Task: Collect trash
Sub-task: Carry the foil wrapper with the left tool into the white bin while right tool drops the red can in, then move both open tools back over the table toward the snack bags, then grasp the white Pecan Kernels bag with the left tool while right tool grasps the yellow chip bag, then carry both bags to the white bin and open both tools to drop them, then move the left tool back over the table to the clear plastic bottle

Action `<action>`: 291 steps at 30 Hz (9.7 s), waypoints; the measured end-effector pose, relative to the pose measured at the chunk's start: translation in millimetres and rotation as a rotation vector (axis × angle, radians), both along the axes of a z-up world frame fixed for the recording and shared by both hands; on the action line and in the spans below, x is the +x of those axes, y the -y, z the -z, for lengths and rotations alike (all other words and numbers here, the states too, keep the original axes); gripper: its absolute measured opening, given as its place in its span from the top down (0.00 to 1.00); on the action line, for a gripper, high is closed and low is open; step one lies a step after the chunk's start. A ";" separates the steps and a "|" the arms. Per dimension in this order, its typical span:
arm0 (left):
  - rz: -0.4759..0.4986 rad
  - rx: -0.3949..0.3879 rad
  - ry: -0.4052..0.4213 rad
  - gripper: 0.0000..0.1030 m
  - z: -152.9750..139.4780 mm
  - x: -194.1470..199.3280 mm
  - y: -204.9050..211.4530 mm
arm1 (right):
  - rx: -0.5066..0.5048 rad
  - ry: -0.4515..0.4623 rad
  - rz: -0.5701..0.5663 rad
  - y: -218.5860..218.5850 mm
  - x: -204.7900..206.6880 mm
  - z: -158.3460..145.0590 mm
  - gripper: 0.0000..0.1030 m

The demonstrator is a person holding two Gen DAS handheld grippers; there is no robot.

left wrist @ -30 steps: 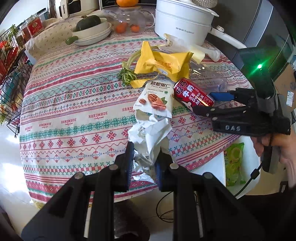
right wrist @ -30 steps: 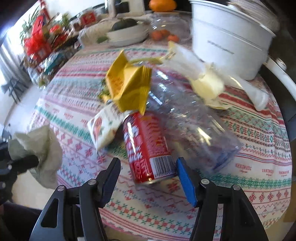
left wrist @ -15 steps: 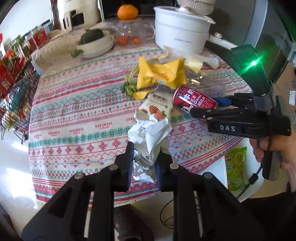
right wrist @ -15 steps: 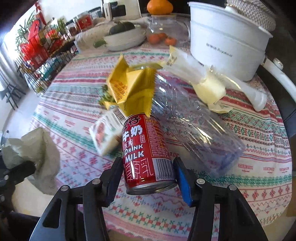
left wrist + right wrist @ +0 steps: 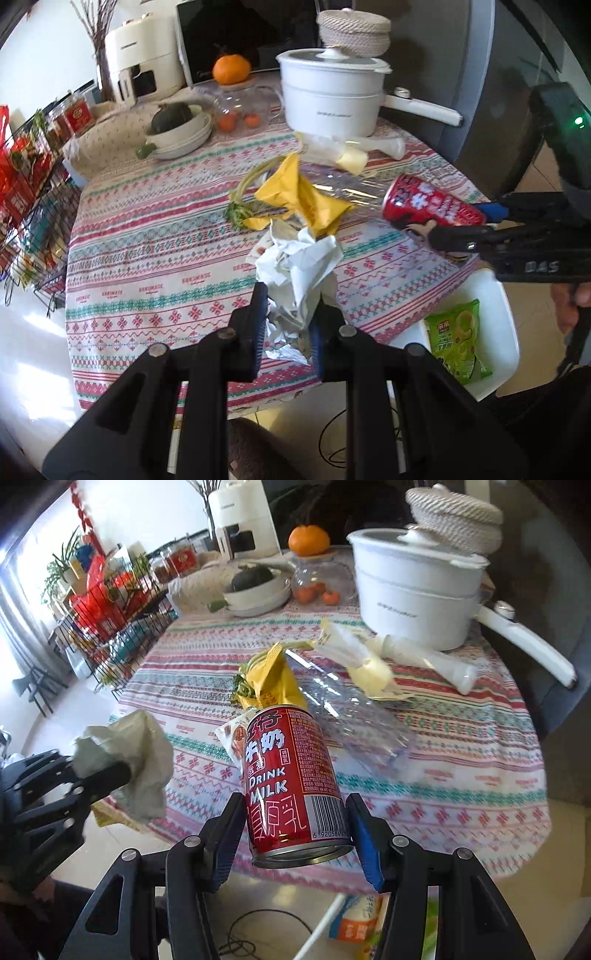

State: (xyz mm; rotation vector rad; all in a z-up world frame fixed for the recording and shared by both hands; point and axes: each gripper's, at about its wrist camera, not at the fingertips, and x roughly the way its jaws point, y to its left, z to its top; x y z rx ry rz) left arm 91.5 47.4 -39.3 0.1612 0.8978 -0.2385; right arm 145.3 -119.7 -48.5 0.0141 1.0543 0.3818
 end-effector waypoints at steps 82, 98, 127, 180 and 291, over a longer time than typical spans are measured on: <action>0.372 0.120 -0.086 0.24 56.8 -47.5 153.7 | -0.078 -0.191 0.255 190.7 -113.3 42.0 0.28; 0.122 0.027 -0.055 0.20 29.1 6.3 85.7 | -0.109 -0.042 0.283 162.3 -94.9 4.8 0.26; 0.026 0.005 -0.183 0.21 122.2 140.6 20.0 | -0.106 -0.083 0.226 90.0 -26.9 26.6 0.24; -0.047 0.114 -0.150 0.34 66.1 49.8 -71.0 | -0.172 -0.028 -0.116 -114.8 107.3 92.5 0.71; 0.370 0.105 0.045 0.08 24.2 -73.4 174.1 | -0.019 -0.166 0.294 202.8 -147.5 25.6 0.39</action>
